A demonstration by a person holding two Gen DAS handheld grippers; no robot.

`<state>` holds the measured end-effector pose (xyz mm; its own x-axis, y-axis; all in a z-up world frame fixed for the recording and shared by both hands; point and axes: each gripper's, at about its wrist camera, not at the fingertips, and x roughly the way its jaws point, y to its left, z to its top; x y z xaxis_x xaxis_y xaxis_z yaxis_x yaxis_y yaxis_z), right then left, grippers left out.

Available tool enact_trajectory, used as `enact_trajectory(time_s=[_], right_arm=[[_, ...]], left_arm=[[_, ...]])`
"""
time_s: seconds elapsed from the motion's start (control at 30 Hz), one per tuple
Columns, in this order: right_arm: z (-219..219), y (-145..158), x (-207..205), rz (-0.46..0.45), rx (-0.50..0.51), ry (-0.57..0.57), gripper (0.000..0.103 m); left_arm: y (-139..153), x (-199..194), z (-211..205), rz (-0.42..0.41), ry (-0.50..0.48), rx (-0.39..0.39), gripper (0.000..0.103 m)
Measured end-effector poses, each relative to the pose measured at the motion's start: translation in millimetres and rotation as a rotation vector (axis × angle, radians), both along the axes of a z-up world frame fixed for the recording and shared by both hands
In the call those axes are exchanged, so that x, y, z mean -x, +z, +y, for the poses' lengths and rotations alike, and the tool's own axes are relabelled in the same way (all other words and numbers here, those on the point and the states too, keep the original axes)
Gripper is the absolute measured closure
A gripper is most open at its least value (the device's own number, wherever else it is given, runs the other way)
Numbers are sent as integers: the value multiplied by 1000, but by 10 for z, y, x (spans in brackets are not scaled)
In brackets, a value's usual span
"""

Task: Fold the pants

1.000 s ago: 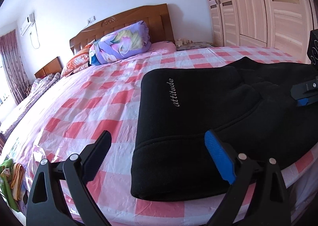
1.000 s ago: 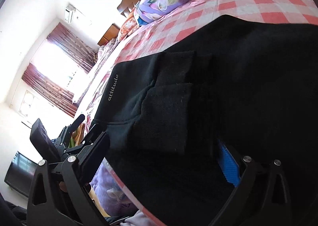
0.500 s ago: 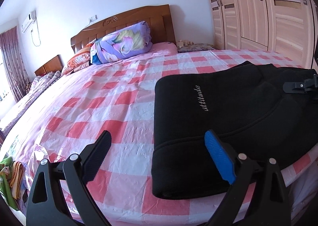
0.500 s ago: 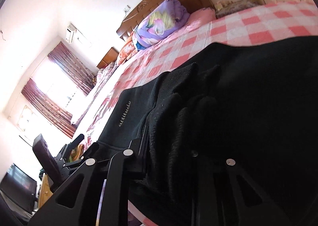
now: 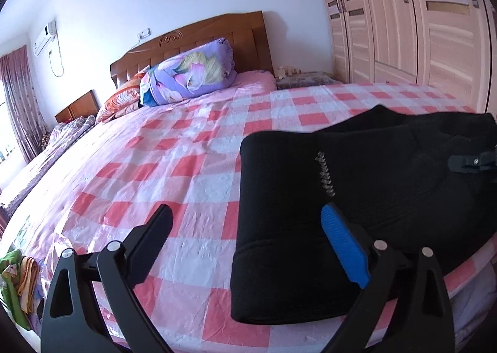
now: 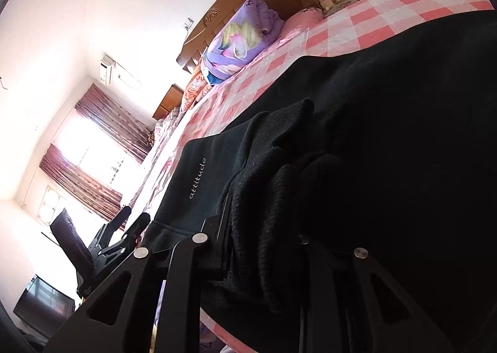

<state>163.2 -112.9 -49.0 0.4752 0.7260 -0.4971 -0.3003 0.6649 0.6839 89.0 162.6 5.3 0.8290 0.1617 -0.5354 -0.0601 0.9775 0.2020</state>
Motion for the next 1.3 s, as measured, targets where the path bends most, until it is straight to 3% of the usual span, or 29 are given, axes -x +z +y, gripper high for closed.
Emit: enact_trajectory(time_s=[0.1,0.17,0.2,0.27,0.33,0.43,0.5,0.57,0.7,0.8,0.9,1.0,1.07,1.3], right_arm=[[-110,-94,-6,60,29,-21,81],[-139,-10,19,60,100,-14,67],[-171,58,68,49,146,-21,54],[-290,241,221,-20,233,-106,40],[-307,462,367,-144,341,-181,38],[-30,626,422,-268,405,-105,30],[274,615,409,-313,422,-9,30],[599,527,401,-351,474,81,30],[866,197,333,-326,605,168,29],[883,145,434,-407,644,172,29],[879,210,435,-371,646,164,30],[828,318,540,-413,649,120,27],[820,205,516,-388,693,126,21],[686,98,525,-387,628,140,20]], left_arm=[[117,-43,-119,-10,-30,-7,6],[124,-121,-198,3,-47,-16,6],[129,-159,-237,14,-54,-19,6],[173,-244,-301,32,-73,-5,6],[244,-366,-349,47,-79,31,1],[268,-722,-486,129,-71,60,1],[210,-976,-639,158,-79,30,1],[52,-1232,-770,192,-77,-56,1],[-354,-1456,-659,259,-30,-156,1],[-351,-1427,-450,248,-30,-72,1],[-371,-1446,-375,250,-4,-64,1],[-362,-1430,-389,234,0,-76,1],[-356,-1416,-411,223,0,-86,1],[-361,-1396,-420,209,9,-90,1]])
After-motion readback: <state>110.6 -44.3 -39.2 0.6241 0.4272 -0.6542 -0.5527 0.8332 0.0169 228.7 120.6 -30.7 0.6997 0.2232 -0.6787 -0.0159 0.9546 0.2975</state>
